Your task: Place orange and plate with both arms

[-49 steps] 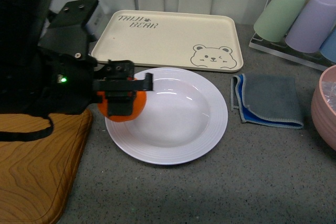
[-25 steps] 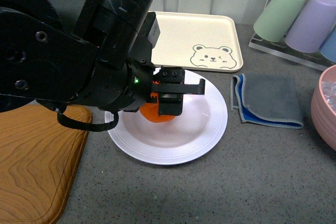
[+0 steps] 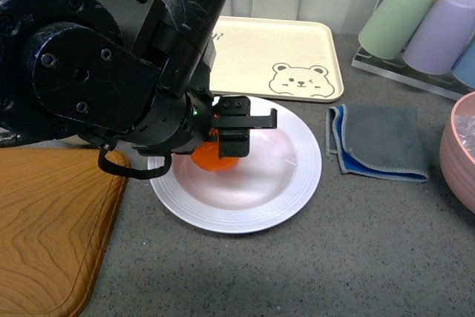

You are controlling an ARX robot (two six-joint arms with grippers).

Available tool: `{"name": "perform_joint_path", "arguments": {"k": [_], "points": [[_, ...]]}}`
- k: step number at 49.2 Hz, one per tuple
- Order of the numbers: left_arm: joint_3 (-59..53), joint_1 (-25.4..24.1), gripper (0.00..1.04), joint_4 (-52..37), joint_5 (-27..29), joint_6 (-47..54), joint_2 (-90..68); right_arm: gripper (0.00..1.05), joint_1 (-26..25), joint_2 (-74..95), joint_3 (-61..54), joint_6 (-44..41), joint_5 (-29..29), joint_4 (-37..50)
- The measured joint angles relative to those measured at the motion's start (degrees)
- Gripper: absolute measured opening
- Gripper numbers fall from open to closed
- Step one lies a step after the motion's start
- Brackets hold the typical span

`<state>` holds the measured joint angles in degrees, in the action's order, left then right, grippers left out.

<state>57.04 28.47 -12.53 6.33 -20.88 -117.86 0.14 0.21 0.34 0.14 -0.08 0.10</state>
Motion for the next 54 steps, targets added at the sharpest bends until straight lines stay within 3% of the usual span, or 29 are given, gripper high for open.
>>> {"name": "perform_joint_path", "arguments": {"k": [4,10,18,32,36,40,46,54], "points": [[0.0,-0.1,0.51,0.0,0.1,-0.1,-0.1,0.95,0.0,0.0,0.0,0.0,0.0,0.0],[0.0,-0.1,0.76,0.0,0.1,0.0,-0.2,0.95,0.0,0.0,0.0,0.0,0.0,0.0],[-0.4,-0.1,1.00,-0.9,-0.1,0.0,0.4,0.95,0.0,0.0,0.0,0.0,0.0,0.0],[-5.0,-1.1,0.98,-5.7,1.1,0.3,8.8,0.95,0.0,0.0,0.0,0.0,0.0,0.0],[-14.4,-1.7,0.81,-35.5,15.0,9.5,7.0,0.95,0.0,0.0,0.0,0.0,-0.1,0.0],[-22.7,-3.8,0.68,-51.9,16.3,15.1,7.8,0.95,0.0,0.0,0.0,0.0,0.0,0.0],[-31.2,-7.8,0.48,-63.6,14.1,18.3,15.0,0.95,0.0,0.0,0.0,0.0,0.0,0.0],[-40.9,-12.6,0.16,-63.1,9.2,19.7,25.3,0.95,0.0,0.0,0.0,0.0,0.0,0.0]]}}
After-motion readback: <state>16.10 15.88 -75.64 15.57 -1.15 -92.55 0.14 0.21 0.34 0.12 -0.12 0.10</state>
